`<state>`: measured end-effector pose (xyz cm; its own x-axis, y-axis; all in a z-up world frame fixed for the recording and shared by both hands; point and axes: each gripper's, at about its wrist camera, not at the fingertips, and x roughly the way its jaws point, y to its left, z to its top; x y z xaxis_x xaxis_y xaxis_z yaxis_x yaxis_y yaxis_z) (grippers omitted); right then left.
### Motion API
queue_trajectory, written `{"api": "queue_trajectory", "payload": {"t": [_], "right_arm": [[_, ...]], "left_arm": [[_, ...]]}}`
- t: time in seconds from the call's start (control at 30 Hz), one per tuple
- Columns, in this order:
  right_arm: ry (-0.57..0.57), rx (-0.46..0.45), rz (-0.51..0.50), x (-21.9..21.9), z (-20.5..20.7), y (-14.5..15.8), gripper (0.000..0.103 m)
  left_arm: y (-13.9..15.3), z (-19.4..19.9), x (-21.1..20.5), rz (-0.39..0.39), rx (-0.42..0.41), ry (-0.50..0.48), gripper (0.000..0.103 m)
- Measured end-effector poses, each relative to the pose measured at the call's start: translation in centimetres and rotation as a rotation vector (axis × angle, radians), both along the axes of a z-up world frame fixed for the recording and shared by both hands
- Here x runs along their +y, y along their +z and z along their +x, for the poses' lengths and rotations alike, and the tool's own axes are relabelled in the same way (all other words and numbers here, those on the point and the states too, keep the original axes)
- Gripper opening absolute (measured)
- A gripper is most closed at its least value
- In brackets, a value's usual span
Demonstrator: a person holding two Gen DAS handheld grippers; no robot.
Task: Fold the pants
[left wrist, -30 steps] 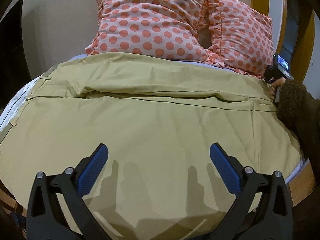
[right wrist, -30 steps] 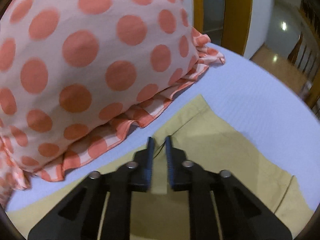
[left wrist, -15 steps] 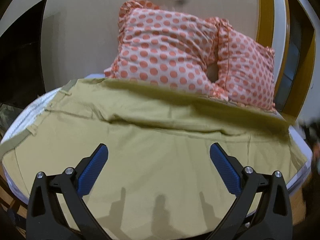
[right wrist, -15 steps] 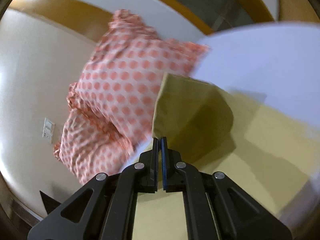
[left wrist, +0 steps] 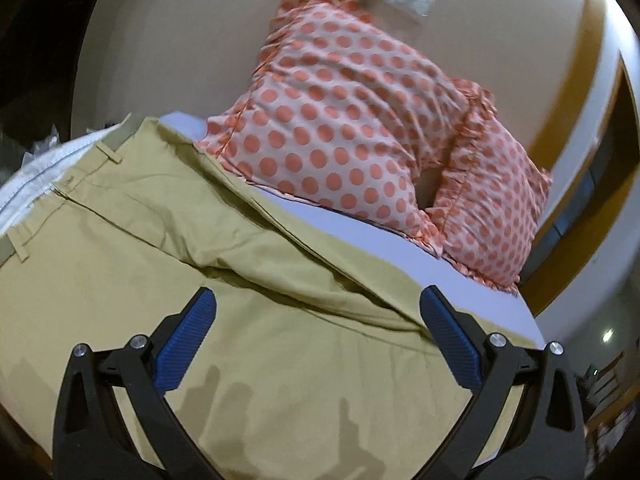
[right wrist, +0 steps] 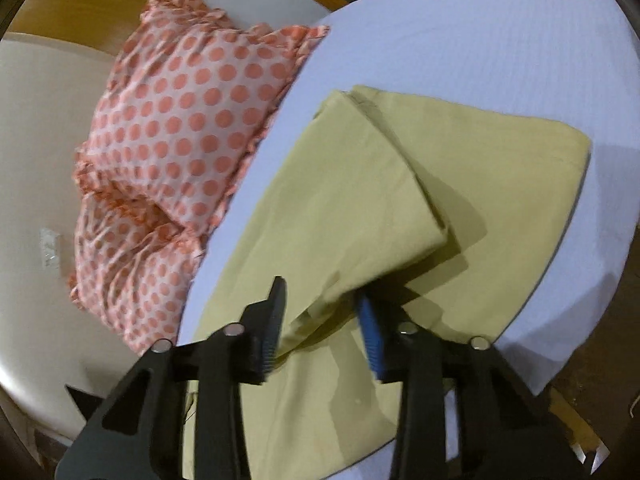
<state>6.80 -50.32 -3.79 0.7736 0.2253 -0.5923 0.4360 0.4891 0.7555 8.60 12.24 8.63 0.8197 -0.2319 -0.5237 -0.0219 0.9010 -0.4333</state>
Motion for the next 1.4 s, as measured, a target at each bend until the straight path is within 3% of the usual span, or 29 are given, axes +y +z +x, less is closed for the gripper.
{"api": "queue_trajectory", "payload": {"t": [0.17,0.2,0.23,0.33,0.4,0.5,0.53,0.6,0.67,0.7,0.77,0.87,1.0,1.07,1.2,1.3,1.4], "right_arm": [[-0.032,0.035,-0.029,0.0,1.1,0.2,0.037],[-0.028,0.037,-0.051,0.1,1.6,0.3,0.027],[-0.014,0.035,-0.063,0.1,2.0,0.2,0.002],[-0.038,-0.057,0.046,-0.9,1.5,-1.0,0.002],[-0.055,-0.1,0.05,-1.3,0.5,-0.9,0.002],[-0.056,-0.121,0.063,-1.6,-0.3,-0.9,0.002],[-0.058,-0.132,0.071,-1.6,-0.5,-0.8,0.002],[-0.061,-0.151,0.062,-1.5,-0.7,-0.5,0.002],[-0.062,-0.171,0.056,-1.5,-0.6,0.0,0.002],[-0.064,-0.183,0.055,-1.4,-0.5,0.4,0.002],[-0.063,-0.227,0.047,-1.4,-0.6,1.5,0.002],[-0.073,-0.308,0.015,-1.5,-1.7,3.7,0.002],[-0.119,-0.352,-0.028,-2.5,-4.5,5.3,0.002],[-0.14,-0.333,-0.037,-3.2,-5.5,4.9,0.002],[-0.155,-0.239,-0.014,-3.9,-5.7,2.3,0.002],[-0.164,-0.187,-0.005,-3.9,-5.5,0.5,0.002],[-0.172,-0.169,0.007,-4.2,-5.8,-0.5,0.002]], "left_arm": [[0.5,4.4,0.1,0.057,0.053,0.015,0.101],[0.5,6.0,0.3,0.061,0.075,0.015,0.101],[0.4,7.1,0.4,0.064,0.098,0.021,0.101],[-0.5,11.5,1.0,0.071,0.182,0.049,0.1],[-1.7,14.4,1.7,0.064,0.242,0.062,0.093],[-4.1,18.2,3.0,0.016,0.356,0.096,0.075],[-5.1,19.1,3.8,-0.02,0.397,0.119,0.064],[-6.4,19.8,5.0,-0.091,0.42,0.162,0.05],[-6.6,19.7,5.9,-0.11,0.389,0.177,0.005],[-6.9,19.5,6.4,-0.139,0.39,0.155,0.005],[-6.1,17.3,6.9,-0.142,0.33,0.149,0.004],[-3.3,12.7,6.6,-0.077,0.225,0.134,0.003],[0.0,-0.2,6.3,-0.048,0.076,0.126,0.004],[-0.8,-4.2,6.0,-0.05,0.088,0.126,0.006],[-5.7,-9.5,6.4,-0.153,0.191,0.145,0.006],[-8.0,-10.6,6.7,-0.197,0.216,0.165,0.006],[-8.3,-11.2,6.7,-0.221,0.196,0.163,0.006]]}}
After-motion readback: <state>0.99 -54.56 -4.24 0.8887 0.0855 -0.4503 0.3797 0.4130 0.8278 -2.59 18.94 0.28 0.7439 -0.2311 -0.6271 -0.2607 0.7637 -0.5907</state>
